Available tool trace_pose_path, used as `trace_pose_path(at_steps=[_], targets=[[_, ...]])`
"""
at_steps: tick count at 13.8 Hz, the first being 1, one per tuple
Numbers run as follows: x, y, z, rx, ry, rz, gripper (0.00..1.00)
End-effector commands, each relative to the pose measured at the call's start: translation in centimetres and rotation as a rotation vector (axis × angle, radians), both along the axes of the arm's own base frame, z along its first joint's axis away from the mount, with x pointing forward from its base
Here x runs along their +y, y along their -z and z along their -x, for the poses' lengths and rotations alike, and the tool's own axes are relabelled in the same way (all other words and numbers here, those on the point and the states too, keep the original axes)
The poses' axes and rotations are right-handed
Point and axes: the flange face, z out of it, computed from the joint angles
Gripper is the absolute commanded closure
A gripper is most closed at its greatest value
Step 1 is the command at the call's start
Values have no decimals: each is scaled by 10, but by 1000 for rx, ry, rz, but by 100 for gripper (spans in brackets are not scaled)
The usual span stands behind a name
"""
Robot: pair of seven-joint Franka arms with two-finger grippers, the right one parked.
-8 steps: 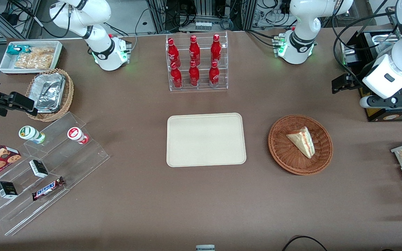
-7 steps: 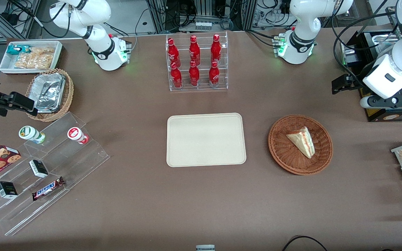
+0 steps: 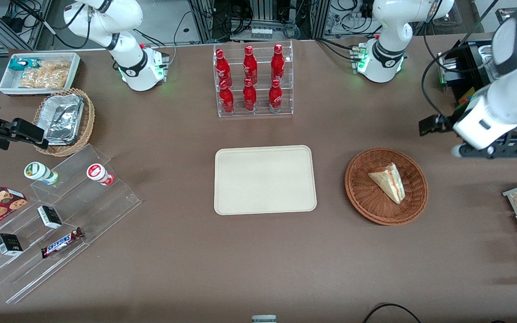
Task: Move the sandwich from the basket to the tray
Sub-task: 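Move the left gripper over the wrapped sandwich in the wicker basket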
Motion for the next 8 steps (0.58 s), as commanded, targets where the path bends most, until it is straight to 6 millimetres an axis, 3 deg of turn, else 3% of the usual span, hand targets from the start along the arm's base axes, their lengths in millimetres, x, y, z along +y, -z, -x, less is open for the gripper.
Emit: trace_pose_path(at_steps=[1,6,8], targets=[[2,66,8,-17,20,-23,0],[3,147,26,-96,1,-7,0],[3,174,36,-163,-159,-16,0]])
